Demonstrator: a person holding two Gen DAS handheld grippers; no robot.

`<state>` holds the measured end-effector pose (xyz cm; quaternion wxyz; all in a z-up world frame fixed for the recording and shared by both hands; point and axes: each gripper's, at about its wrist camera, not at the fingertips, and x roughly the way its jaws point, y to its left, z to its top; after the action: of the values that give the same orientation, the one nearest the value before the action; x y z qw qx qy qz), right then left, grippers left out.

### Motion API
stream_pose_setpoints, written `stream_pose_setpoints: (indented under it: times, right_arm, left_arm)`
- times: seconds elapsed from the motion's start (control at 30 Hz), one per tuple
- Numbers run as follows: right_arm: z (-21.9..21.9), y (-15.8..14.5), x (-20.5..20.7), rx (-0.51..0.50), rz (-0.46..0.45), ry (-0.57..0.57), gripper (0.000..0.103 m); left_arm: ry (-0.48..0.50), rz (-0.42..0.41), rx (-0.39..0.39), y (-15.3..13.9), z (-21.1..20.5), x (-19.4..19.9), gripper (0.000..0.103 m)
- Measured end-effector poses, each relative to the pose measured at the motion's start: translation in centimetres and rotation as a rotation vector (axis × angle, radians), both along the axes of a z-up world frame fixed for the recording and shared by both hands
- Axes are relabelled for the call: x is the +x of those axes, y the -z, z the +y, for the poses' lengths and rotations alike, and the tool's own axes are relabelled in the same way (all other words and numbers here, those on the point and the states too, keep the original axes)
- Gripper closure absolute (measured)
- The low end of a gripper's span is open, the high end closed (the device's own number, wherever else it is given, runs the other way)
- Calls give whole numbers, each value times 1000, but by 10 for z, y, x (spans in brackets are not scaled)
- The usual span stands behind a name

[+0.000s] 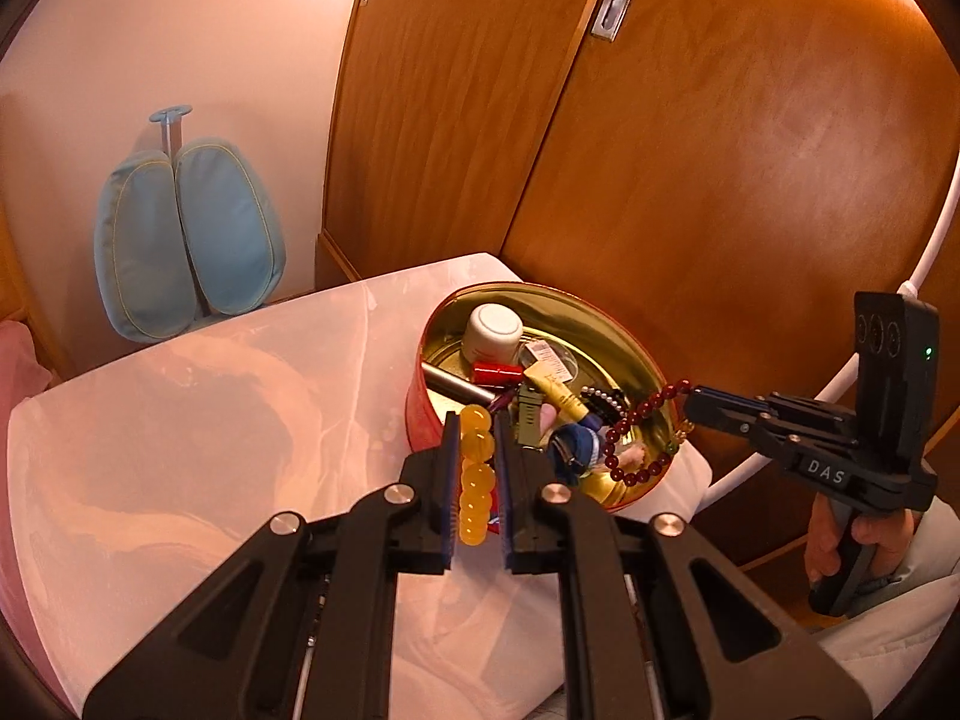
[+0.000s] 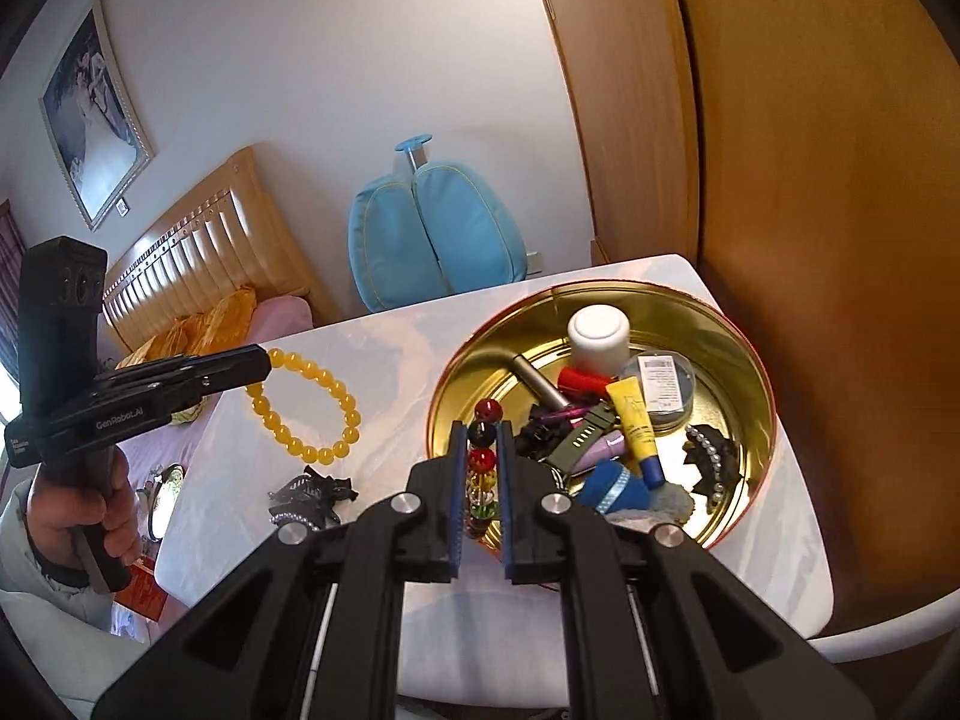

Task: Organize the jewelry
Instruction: 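Carry both bracelets into the red tin and open both tools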

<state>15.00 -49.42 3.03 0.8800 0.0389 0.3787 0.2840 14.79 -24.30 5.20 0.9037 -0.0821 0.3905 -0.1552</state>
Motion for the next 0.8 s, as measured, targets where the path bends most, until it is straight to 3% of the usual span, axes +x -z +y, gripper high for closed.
stream_pose_setpoints:
  times: [0.1,0.3,0.47,0.63,0.8]
  right_arm:
    - [-13,7,9,12,27,11,93]
    - [-28,22,34,29,62,52,92]
    - [-10,43,59,-12,107,22,92]
    - [7,58,83,-1,154,17,92]
    - [21,84,108,-86,238,51,92]
  left_arm:
    - [-7,28,-14,4,-10,4,92]
    - [41,34,38,7,-23,37,92]
    - [104,23,-1,12,-26,65,92]
    - [186,87,12,36,-42,96,92]
    - [248,145,19,60,-57,122,92]
